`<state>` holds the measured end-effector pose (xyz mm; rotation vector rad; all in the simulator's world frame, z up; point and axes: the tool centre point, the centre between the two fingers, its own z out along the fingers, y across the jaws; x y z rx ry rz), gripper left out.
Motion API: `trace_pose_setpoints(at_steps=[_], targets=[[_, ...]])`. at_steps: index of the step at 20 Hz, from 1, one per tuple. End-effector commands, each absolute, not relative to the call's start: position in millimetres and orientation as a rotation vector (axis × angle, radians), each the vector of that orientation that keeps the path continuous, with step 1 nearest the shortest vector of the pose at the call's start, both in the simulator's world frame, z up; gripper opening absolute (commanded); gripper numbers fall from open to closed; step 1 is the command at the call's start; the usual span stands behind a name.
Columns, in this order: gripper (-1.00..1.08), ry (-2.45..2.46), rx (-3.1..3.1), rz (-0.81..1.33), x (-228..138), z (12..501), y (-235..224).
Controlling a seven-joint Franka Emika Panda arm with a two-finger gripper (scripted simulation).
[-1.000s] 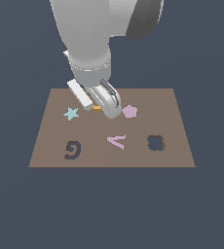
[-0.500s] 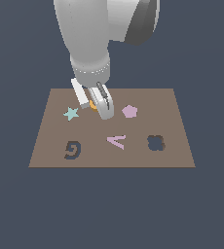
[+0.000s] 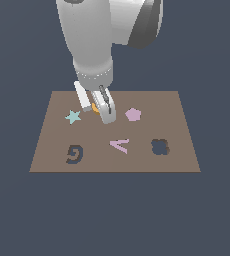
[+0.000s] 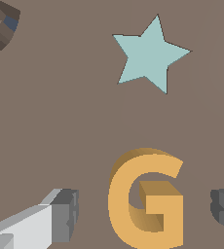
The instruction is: Insert a designated object into the corresponding slot on a board.
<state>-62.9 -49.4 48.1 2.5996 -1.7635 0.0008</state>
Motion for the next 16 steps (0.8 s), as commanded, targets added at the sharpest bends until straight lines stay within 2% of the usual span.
trace_pose_setpoints(at_steps=[1,7,8,16], targets=[[1.0,-1.766,2.597,0.0,-63.4,42.1,-49.4],[1.0,-1.772,2.594,0.0,-63.9,29.9,-48.9],[-1.0,-1.772,2.594,0.0,-63.9,29.9,-48.9],[-1.0,-1.772,2.594,0.0,-63.9,29.9,-48.9]])
